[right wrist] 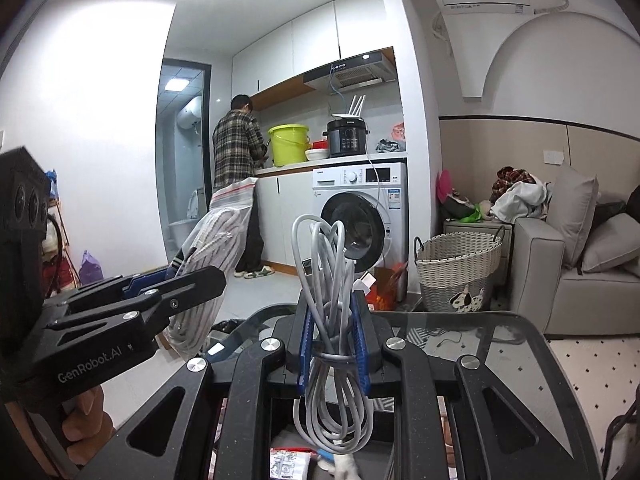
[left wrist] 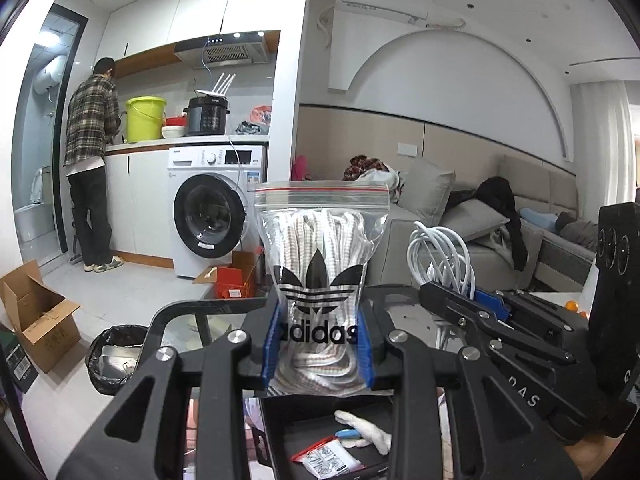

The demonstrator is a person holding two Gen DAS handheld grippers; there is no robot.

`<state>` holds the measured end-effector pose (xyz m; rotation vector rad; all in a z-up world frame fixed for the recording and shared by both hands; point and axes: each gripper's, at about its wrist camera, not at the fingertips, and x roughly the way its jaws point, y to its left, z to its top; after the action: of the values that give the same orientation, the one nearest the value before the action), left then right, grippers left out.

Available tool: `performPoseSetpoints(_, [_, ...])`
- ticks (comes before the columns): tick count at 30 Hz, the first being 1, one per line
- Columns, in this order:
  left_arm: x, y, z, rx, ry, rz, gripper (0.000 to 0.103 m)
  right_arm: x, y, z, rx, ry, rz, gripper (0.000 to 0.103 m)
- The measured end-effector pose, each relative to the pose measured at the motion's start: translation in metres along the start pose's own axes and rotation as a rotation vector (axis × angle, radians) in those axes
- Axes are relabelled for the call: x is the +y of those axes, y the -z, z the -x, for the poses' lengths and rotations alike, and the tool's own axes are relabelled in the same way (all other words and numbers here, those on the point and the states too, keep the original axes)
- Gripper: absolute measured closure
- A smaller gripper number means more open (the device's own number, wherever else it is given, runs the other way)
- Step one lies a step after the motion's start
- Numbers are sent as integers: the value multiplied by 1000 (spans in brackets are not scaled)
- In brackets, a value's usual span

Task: Organize soft objects
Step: 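Lift the cable and lace bag and carry both over the black box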

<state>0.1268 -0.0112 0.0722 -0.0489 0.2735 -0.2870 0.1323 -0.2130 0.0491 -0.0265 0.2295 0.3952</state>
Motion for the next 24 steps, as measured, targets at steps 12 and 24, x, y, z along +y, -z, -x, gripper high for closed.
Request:
performPoseSetpoints(12, [0, 9, -33, 179, -17, -9, 73, -17, 20, -43, 232, 8, -34, 85])
performPoseSetpoints(24, [-3, 44, -76, 454, -29, 5, 73, -35, 57, -83, 443, 4, -91, 85])
